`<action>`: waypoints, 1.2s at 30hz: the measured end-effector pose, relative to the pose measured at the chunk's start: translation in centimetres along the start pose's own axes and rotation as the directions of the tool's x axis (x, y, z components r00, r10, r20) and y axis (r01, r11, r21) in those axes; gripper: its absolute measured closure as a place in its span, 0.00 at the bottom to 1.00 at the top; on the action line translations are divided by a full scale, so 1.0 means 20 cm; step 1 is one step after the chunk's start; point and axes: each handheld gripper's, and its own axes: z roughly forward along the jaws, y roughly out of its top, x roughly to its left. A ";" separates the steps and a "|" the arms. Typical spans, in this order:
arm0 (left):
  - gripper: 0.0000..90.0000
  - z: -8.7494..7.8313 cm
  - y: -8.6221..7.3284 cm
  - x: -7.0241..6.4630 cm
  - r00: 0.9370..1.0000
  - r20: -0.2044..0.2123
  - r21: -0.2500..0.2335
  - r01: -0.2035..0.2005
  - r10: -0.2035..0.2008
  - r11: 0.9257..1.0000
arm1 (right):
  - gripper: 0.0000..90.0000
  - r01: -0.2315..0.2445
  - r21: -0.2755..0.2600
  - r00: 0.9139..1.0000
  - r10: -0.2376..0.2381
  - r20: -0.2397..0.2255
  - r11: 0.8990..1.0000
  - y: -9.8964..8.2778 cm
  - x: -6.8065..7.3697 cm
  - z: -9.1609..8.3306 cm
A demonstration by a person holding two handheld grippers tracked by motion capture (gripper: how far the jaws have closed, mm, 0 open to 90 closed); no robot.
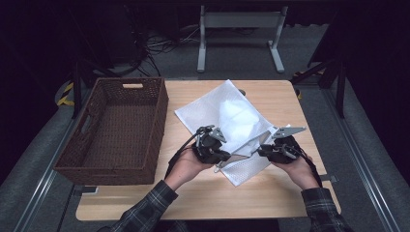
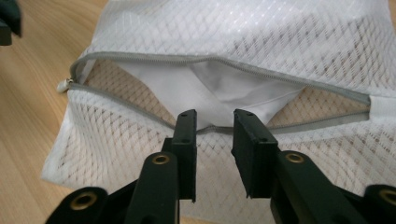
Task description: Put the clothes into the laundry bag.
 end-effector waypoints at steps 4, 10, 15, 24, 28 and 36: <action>0.96 0.11 0.00 -0.08 0.999 0.037 0.045 -0.040 0.038 0.998 | 0.78 0.009 0.008 1.000 -0.008 -0.014 1.000 -0.01 0.01 0.00; 0.81 0.27 -0.04 -0.16 0.996 0.042 0.130 -0.090 0.085 0.987 | 0.69 0.024 0.019 0.999 -0.023 -0.035 1.000 -0.02 0.02 0.00; 0.75 0.32 -0.06 -0.17 0.994 0.020 0.161 -0.109 0.107 0.981 | 0.65 0.022 0.009 0.999 -0.022 -0.042 1.000 -0.02 0.01 0.00; 0.97 0.34 -0.08 -0.18 0.991 -0.014 0.186 -0.128 0.133 0.974 | 0.62 0.028 0.011 0.999 -0.028 -0.046 1.000 -0.02 0.01 0.00; 0.98 0.30 -0.11 -0.18 0.991 -0.032 0.207 -0.123 0.132 0.971 | 0.58 0.055 0.013 0.997 -0.055 -0.052 0.998 -0.01 0.05 0.02; 0.98 0.19 -0.22 -0.18 0.997 -0.019 0.195 -0.073 0.078 0.978 | 0.76 0.143 0.054 0.985 -0.137 -0.108 0.988 0.04 0.17 0.11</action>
